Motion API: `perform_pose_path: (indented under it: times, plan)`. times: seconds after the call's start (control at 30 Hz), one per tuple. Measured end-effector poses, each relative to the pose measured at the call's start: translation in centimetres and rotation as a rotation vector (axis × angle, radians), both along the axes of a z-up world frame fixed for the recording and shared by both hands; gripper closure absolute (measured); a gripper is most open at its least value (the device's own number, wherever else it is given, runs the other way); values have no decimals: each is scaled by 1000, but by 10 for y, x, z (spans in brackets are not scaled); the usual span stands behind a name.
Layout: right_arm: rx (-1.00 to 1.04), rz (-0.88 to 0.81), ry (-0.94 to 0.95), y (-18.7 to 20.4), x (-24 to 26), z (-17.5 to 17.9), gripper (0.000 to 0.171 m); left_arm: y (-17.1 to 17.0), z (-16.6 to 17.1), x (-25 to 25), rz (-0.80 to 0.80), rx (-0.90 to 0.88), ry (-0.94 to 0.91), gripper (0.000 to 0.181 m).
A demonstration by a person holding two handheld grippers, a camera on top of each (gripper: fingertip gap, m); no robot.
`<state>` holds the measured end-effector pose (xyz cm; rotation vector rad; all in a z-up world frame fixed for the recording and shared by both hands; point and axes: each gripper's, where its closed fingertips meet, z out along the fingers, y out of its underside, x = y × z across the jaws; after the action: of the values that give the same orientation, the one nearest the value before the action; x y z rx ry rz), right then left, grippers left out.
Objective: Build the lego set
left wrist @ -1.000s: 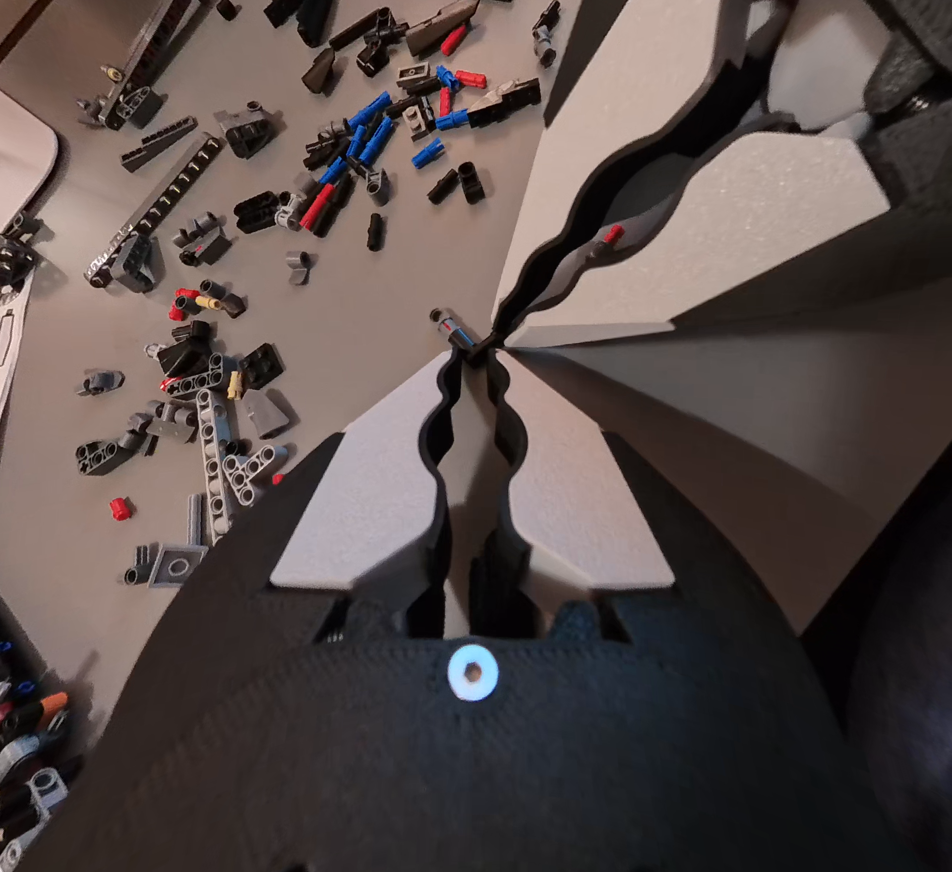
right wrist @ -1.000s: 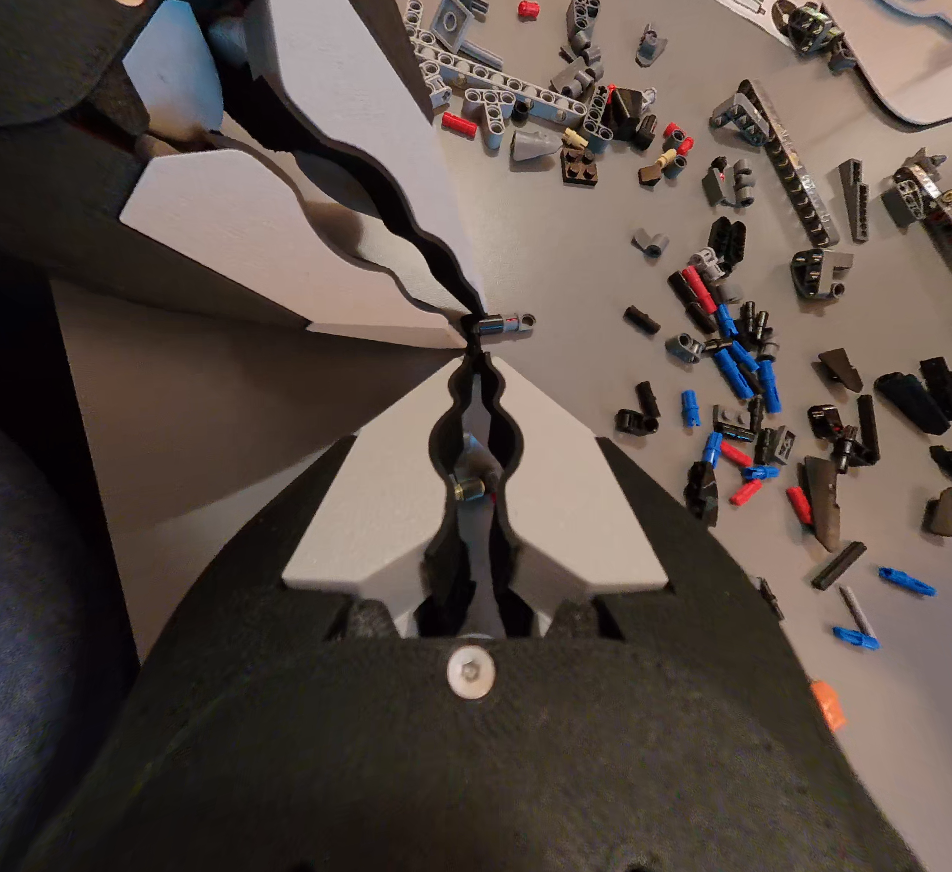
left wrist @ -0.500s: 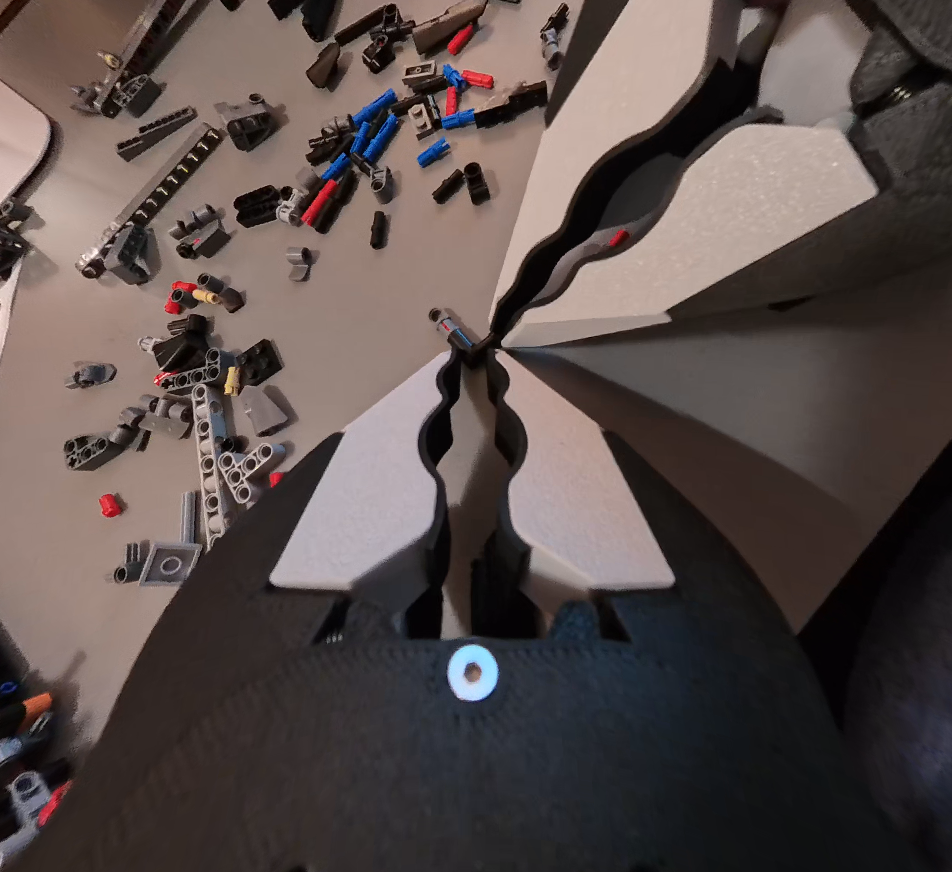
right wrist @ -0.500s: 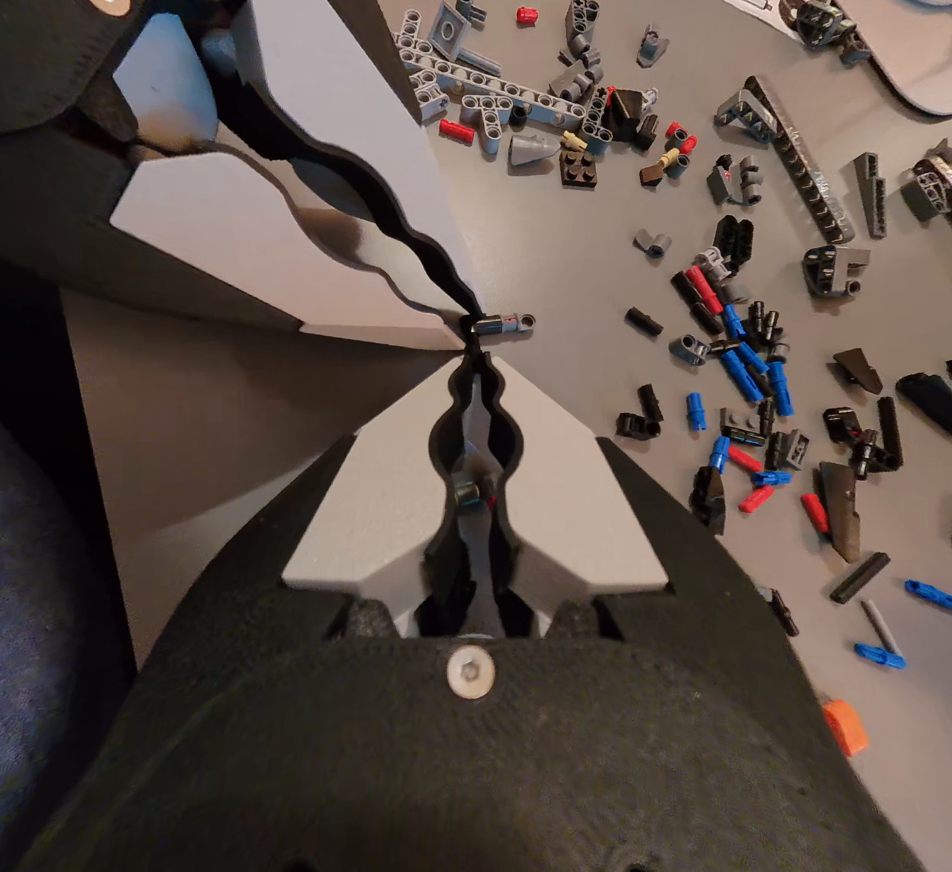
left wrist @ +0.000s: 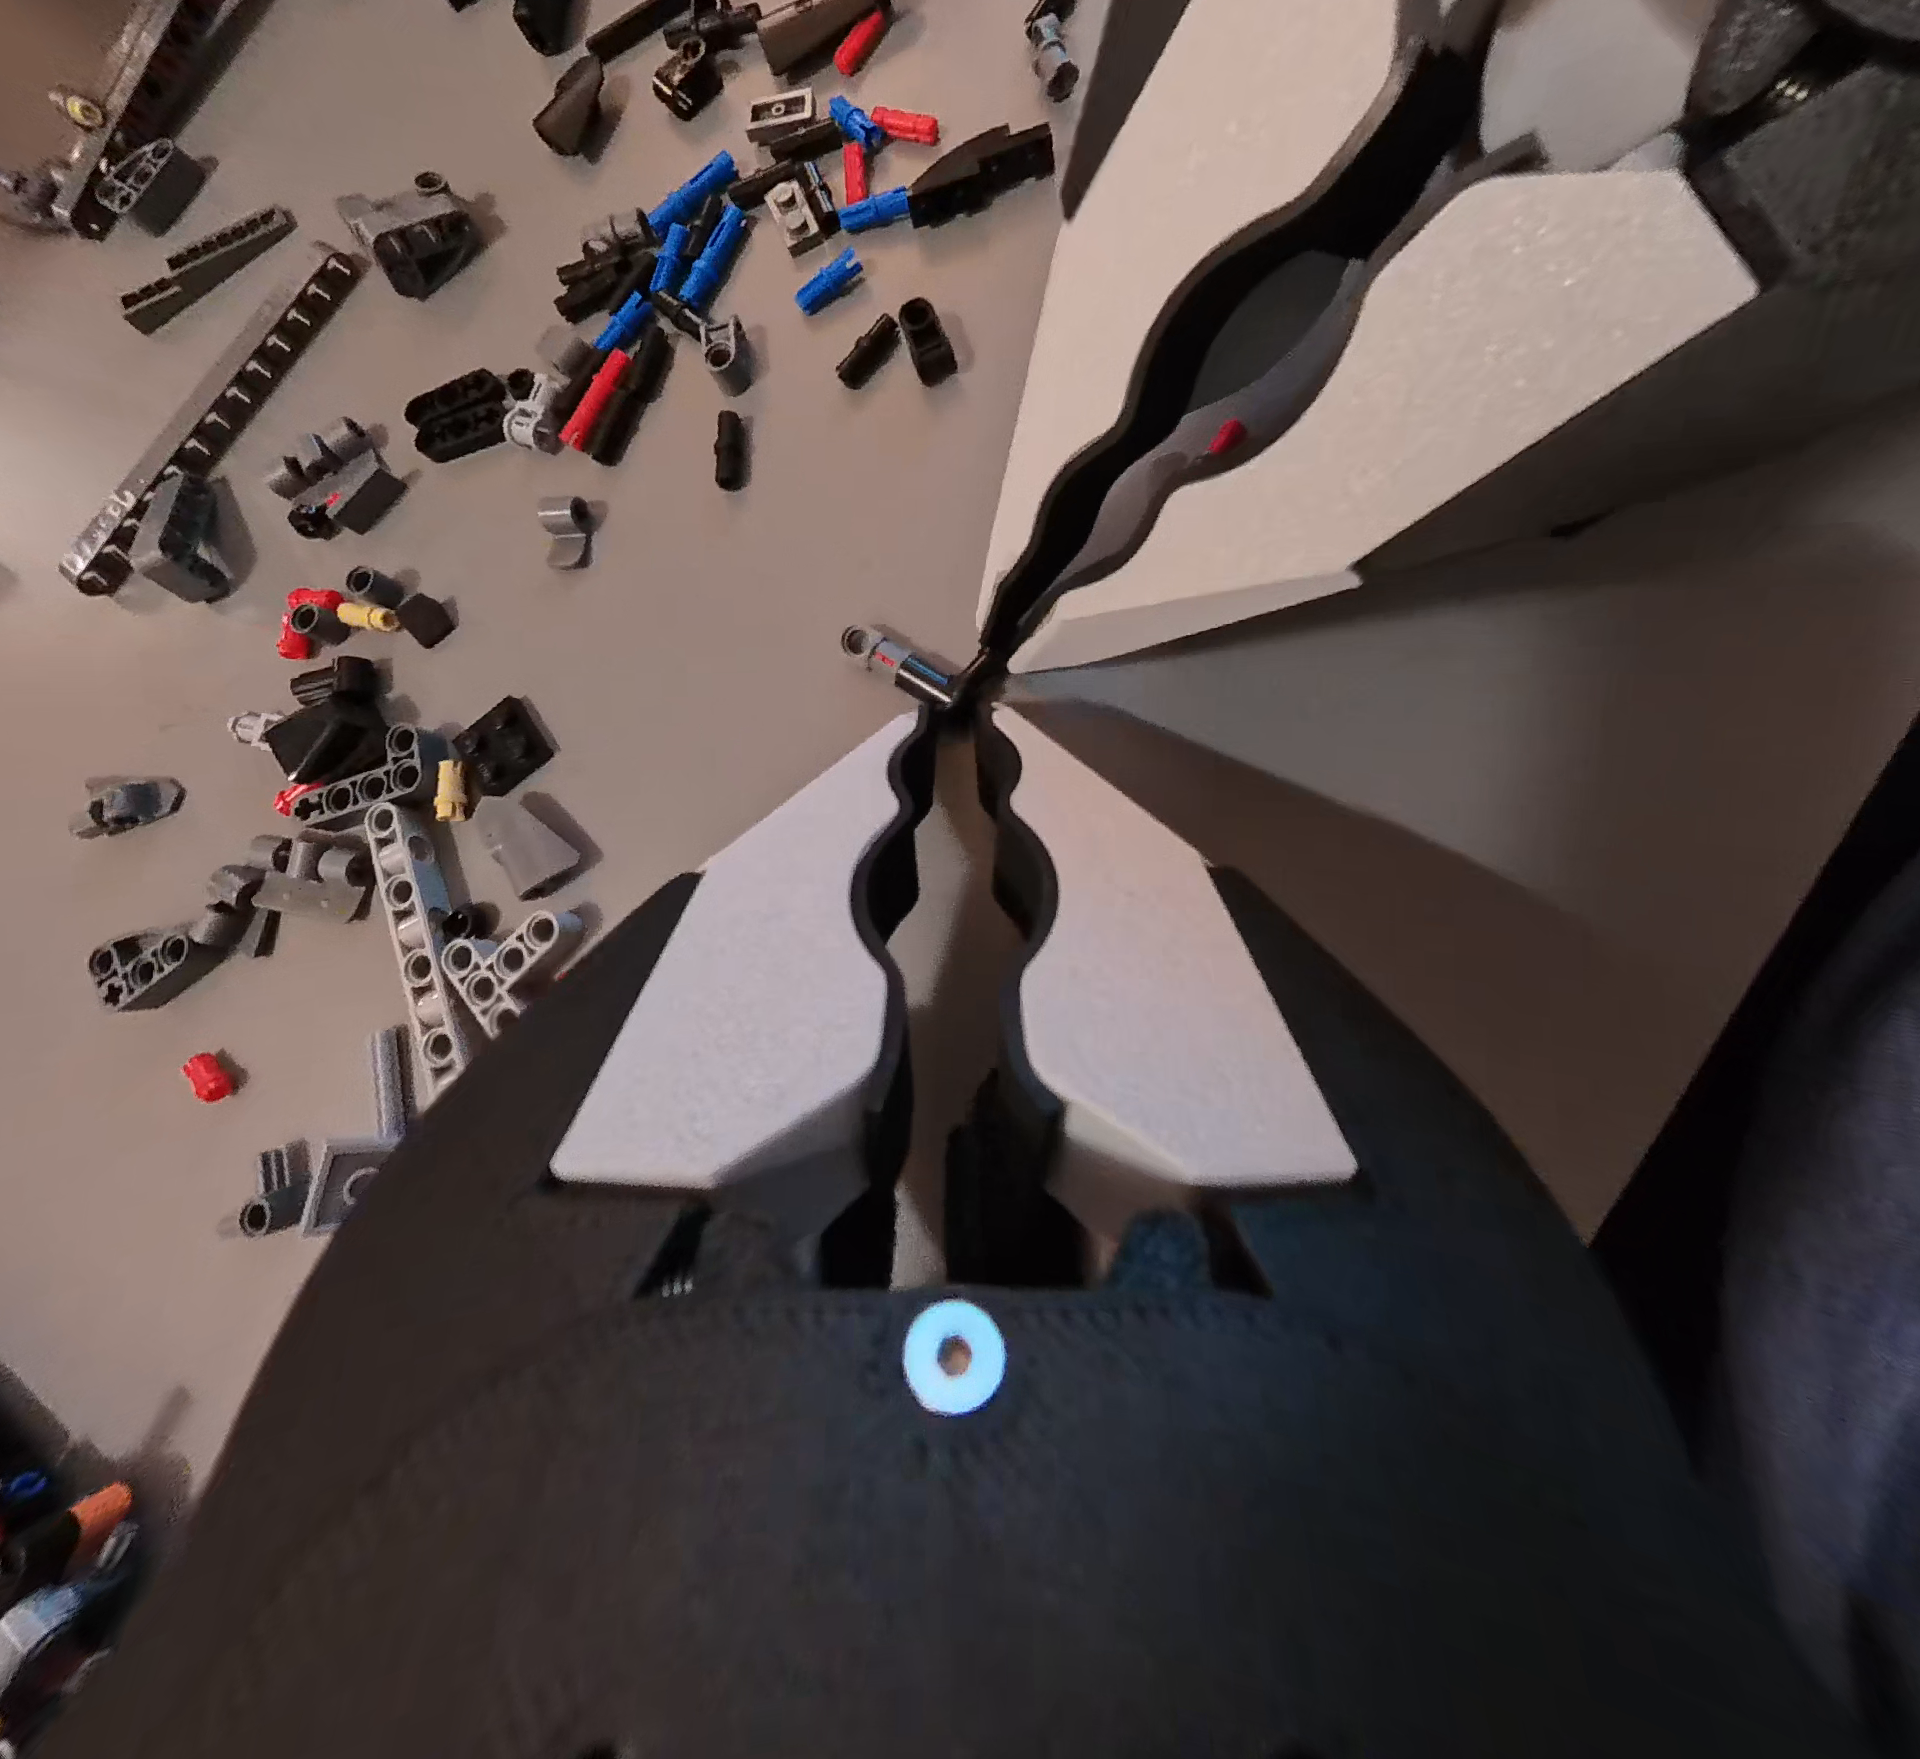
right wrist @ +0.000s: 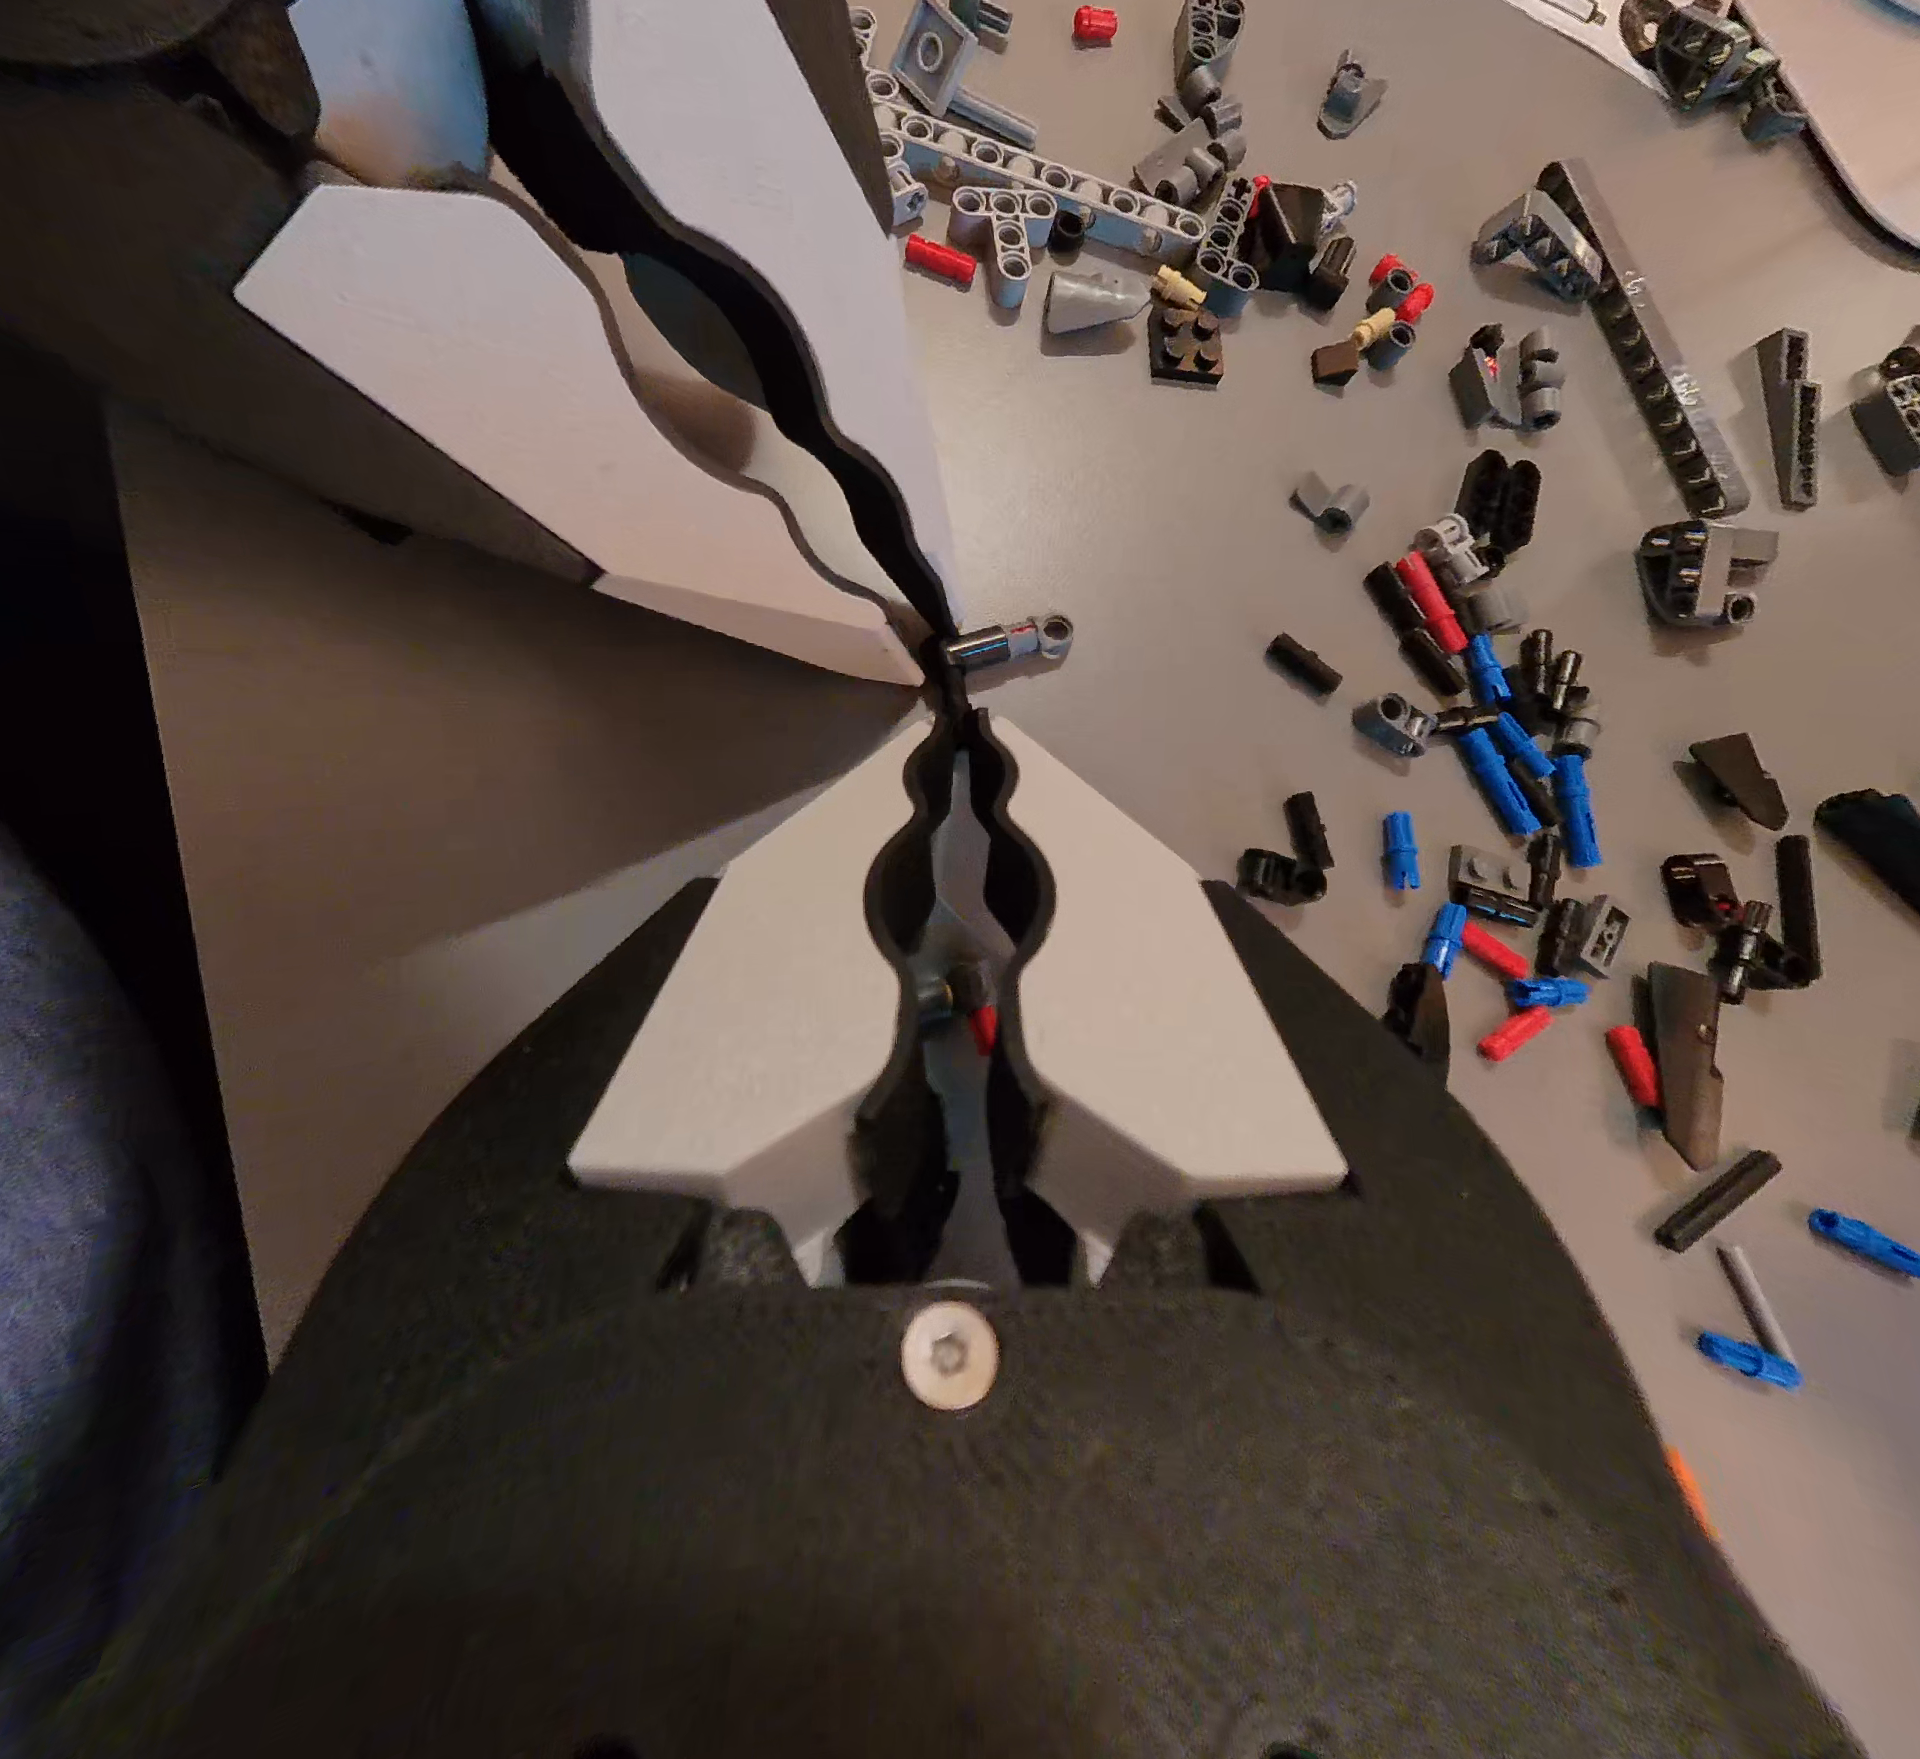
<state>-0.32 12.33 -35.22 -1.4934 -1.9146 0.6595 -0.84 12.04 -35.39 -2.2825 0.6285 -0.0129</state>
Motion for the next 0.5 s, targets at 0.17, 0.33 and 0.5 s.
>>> perform_pose_path:
  times: [0.17,0.33,0.5]
  plan:
    - [45,1,-15,2,0,0,171,2,0,0,-2,27,42,176]
    - [84,7,-55,3,1,0,171,3,1,0,-13,47,114,177]
    - [81,39,-133,4,2,-1,171,4,1,1,-22,66,147,177]
